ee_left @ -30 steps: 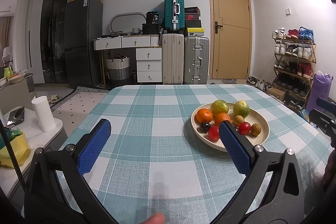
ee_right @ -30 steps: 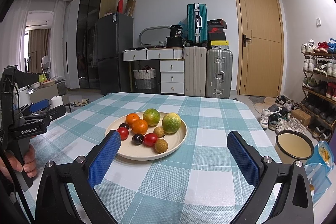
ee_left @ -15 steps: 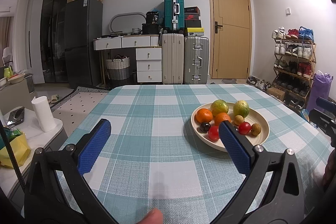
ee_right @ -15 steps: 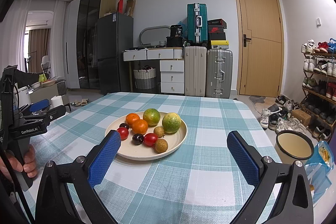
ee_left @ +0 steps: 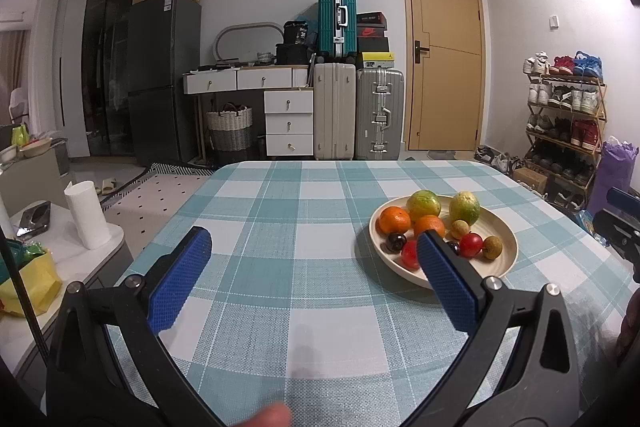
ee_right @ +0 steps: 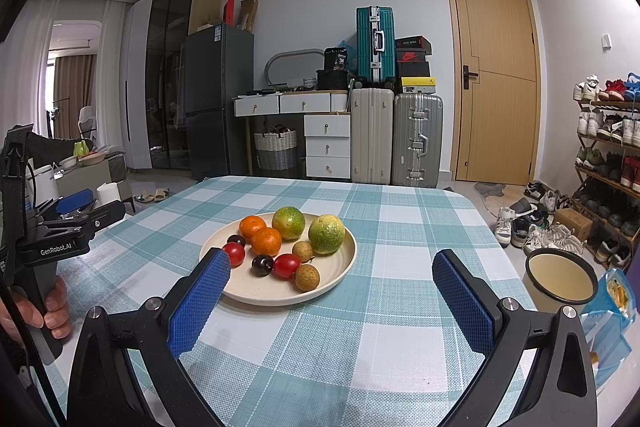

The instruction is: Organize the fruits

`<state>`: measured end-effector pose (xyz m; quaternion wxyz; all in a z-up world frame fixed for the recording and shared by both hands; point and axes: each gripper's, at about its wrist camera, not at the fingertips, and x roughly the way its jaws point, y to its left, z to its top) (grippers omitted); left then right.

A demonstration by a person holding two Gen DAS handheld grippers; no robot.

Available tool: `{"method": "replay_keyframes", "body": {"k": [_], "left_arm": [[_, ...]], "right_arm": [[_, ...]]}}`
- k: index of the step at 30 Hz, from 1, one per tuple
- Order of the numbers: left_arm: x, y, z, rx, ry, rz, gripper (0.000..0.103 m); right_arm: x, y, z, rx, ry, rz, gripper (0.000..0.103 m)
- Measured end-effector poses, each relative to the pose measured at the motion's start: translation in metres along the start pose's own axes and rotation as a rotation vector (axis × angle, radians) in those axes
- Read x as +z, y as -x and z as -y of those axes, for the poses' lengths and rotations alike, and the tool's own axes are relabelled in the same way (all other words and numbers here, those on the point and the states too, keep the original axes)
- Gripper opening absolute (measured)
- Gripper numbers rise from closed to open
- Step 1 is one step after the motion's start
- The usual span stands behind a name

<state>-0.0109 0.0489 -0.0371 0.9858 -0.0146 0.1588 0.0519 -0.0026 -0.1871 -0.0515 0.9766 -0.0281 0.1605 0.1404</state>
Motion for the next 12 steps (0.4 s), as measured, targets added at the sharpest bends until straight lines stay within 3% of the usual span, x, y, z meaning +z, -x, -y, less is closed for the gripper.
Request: {"method": "replay_keyframes", "body": {"k": [12], "left_arm": [[-0.0003,-0.0013,0.0003,-0.001,-0.002,-0.001,0.102]], "right_arm": [[-0.0002,0.0008,0.0003,-0.001,-0.001,0.001,0.103]]}}
